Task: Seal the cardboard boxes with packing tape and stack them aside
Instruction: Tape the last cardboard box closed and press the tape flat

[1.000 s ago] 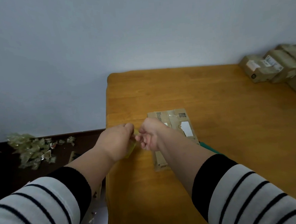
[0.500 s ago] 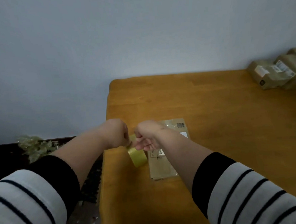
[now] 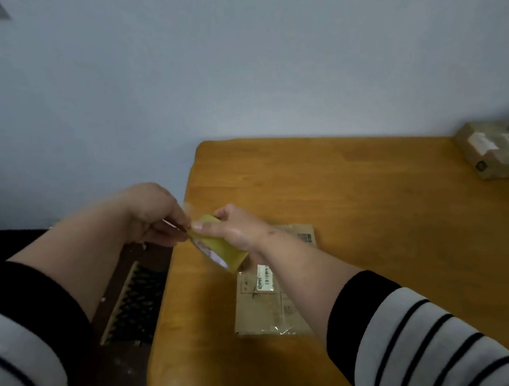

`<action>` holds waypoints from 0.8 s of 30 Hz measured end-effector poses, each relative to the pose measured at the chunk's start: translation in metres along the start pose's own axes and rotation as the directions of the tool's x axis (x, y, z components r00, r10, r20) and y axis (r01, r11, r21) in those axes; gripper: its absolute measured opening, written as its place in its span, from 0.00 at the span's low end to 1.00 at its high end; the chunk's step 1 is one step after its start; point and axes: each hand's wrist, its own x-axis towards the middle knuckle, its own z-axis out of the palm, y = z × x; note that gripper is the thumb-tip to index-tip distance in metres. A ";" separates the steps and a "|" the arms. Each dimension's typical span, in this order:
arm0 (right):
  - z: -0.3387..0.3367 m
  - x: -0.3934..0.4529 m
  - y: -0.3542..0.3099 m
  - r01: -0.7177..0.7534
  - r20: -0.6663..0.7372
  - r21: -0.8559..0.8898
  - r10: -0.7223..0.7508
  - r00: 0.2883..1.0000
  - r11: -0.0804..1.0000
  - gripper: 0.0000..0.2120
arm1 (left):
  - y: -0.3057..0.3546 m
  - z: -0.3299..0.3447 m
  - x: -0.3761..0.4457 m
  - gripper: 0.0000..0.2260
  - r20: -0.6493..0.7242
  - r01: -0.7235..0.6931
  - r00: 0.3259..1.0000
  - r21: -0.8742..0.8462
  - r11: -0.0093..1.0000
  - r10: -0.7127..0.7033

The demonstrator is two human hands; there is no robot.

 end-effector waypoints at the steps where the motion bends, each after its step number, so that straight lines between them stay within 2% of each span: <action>1: -0.009 0.001 -0.003 0.016 -0.006 -0.017 -0.016 1.000 1.000 0.27 | 0.002 0.003 0.000 0.02 0.011 -0.015 1.000 -0.026 1.000 0.015; 6: -0.062 -0.011 -0.015 0.023 -0.015 -0.233 -0.027 1.000 0.972 0.26 | 0.009 0.026 0.002 0.04 0.149 0.010 0.989 -0.157 0.988 0.013; 9: -0.088 -0.019 -0.012 0.025 -0.010 -0.335 -0.030 0.999 0.942 0.18 | 0.010 0.042 0.006 0.15 0.210 0.071 0.978 -0.320 0.945 -0.002; 10: -0.095 -0.022 -0.010 0.028 -0.002 -0.347 -0.031 1.000 0.938 0.15 | 0.012 0.048 0.007 0.15 0.233 0.096 0.972 -0.371 0.924 -0.007; 13: -0.112 -0.032 0.002 0.052 0.023 -0.338 -0.047 0.999 0.940 0.12 | 0.018 0.064 0.010 0.09 0.310 0.166 0.951 -0.448 0.878 -0.022; 16: -0.128 -0.040 0.012 0.061 0.033 -0.339 -0.053 0.998 0.939 0.11 | 0.024 0.077 0.011 0.02 0.365 0.220 0.930 -0.444 0.868 -0.049; 19: -0.143 -0.045 0.021 0.063 0.032 -0.316 -0.055 0.998 0.947 0.09 | 0.028 0.088 0.012 0.03 0.385 0.212 0.922 -0.408 0.888 -0.043; 24: -0.171 -0.056 0.034 0.043 0.056 -0.214 -0.032 0.998 0.976 0.03 | 0.033 0.095 0.015 0.04 0.403 0.212 0.915 -0.489 0.846 0.004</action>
